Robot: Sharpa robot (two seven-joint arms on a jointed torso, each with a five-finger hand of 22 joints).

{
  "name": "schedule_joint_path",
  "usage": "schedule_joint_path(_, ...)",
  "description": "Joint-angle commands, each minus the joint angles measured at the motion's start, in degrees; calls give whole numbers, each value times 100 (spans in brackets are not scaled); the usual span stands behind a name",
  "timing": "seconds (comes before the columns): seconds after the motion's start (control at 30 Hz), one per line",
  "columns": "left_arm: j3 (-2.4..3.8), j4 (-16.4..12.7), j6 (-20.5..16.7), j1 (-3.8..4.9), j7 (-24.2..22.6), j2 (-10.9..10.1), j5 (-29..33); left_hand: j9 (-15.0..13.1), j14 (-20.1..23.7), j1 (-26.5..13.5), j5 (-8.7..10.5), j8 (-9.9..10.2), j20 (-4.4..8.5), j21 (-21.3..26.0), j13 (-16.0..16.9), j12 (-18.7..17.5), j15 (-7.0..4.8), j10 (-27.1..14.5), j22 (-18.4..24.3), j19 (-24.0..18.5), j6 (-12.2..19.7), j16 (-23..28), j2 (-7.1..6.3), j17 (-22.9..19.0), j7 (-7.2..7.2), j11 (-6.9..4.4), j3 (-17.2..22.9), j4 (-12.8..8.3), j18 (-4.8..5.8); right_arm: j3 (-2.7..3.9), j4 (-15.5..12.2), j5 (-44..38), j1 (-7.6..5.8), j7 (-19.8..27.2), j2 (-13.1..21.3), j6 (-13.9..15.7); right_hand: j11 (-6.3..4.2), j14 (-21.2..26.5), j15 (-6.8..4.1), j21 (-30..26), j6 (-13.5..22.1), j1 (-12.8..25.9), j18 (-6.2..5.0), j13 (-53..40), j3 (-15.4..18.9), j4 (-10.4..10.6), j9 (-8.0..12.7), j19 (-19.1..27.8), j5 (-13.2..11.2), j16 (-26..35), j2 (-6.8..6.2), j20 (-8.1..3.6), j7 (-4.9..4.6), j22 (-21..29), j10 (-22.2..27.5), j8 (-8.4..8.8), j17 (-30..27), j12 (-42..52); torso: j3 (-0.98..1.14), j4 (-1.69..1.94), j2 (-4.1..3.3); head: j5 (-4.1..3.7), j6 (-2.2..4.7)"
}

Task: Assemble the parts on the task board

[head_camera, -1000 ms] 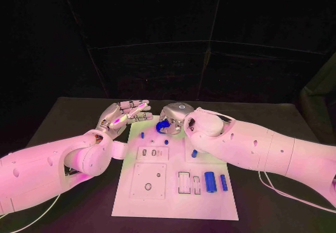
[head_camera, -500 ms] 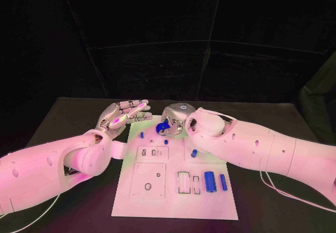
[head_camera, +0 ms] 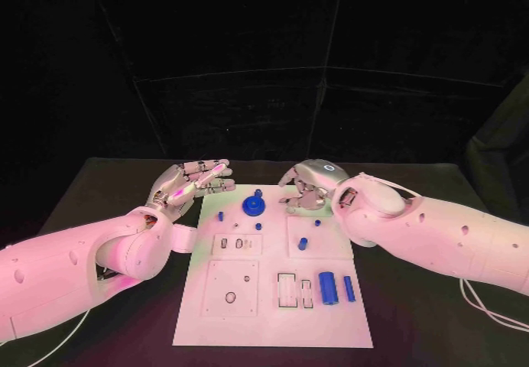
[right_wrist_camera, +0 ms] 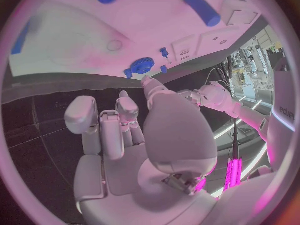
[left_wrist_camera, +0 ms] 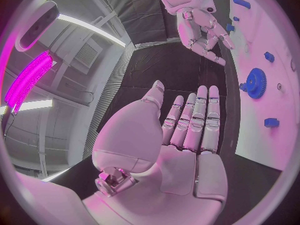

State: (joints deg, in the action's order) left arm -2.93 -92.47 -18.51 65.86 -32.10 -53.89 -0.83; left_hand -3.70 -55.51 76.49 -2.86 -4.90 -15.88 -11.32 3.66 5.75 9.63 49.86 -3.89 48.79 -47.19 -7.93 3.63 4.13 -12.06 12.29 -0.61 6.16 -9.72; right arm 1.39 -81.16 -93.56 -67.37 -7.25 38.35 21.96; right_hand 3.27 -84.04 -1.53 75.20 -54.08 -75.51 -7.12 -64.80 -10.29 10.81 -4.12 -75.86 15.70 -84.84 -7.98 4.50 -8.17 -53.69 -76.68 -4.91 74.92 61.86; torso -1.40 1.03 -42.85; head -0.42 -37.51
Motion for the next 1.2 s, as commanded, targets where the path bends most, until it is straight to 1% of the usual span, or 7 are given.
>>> schedule_joint_path(0.03, 5, 1, 46, 10, -84, 3, 1, -1, -27, 3, 16, 34, 3, 43, -3, -30, 17, -41, 9, 43, -35, 40, 44, -10, -269, 0, -9, -38, -64, -1, -120, 1316, -6, 1210, 344, 57, -45, -377, 2, -45, -98, -314, 56, -23, -90, -245, -15, 55, 85, 17, -37, 7, 10, 35, 25, -62, 518, 25, 23, -65, 20, -14, 29)
schedule_joint_path(0.33, 4, 86, 58, 6, -88, 68, 1, -1, -27, 3, 16, 34, 3, 43, -3, -30, 17, -41, 9, 43, -35, 40, 44, -10, -269, 0, -9, -38, -64, -5, -1, 2264, 13, 1913, 1148, 1, -9, -383, 29, -48, 68, -231, 61, -32, 43, -307, 26, 63, 27, 6, -129, 20, -26, 31, 24, 22, 549, 41, 117, -171, 46, -42, 55)
schedule_joint_path(0.47, 4, 110, 74, 3, -87, 108, 1, -1, -27, 3, 16, 34, 3, 43, -3, -30, 17, -41, 9, 43, -35, 40, 44, -10, -269, 0, -9, -38, -64, -5, 160, 2381, 66, 1994, 1228, -55, -6, -381, 33, -55, 72, -203, 58, -22, 75, -300, 24, 70, 11, 12, -132, 24, -28, 48, 30, 22, 540, 32, 107, -144, 44, -91, 49)
schedule_joint_path(0.5, 4, 113, 78, 2, -87, 119, 1, -1, -27, 3, 16, 34, 3, 43, -3, -30, 17, -41, 9, 43, -35, 40, 44, -10, -269, 0, -9, -38, -64, -5, 206, 2398, 97, 2009, 1235, -81, -6, -381, 33, -54, 72, -203, 58, -19, 75, -300, 24, 70, 11, 12, -132, 24, -28, 47, 32, 22, 540, 28, 91, -131, 39, -112, 47)
schedule_joint_path(0.6, 4, 128, 85, -2, -84, 138, 1, -1, -27, 3, 16, 34, 3, 43, -3, -30, 17, -41, 9, 43, -35, 40, 44, -10, -269, 0, -9, -38, -64, -5, 385, 2413, 179, 2037, 1199, -153, -6, -382, 33, -54, 72, -204, 58, -15, 76, -301, 24, 69, 12, 9, -132, 24, -27, 46, 34, 22, 545, 23, 106, -138, 36, -115, 36)
schedule_joint_path(0.93, 4, 190, 89, -18, -87, 162, 1, -1, -27, 3, 16, 34, 3, 43, -3, -30, 17, -41, 9, 43, -35, 40, 44, -10, -269, 0, -9, -38, -64, -4, 865, 2379, 367, 2057, 1010, -257, -8, -384, 33, -53, 77, -225, 58, -4, 75, -317, 23, 68, 20, 4, -116, 26, -27, 44, 44, 24, 556, 10, 73, -129, 36, -110, 1)
schedule_joint_path(1.2, 3, 226, 92, -26, -85, 173, 1, -1, -26, 0, 16, 37, 2, 51, -2, -31, 17, -37, 10, 45, -28, 47, 46, -11, -267, -2, -9, -45, -65, -3, 1018, 2376, 386, 2037, 899, -304, -7, -383, 33, -55, 80, -231, 56, 0, 72, -322, 23, 70, 20, 6, -98, 27, -28, 49, 48, 24, 553, 5, 77, -144, 41, -94, -7)
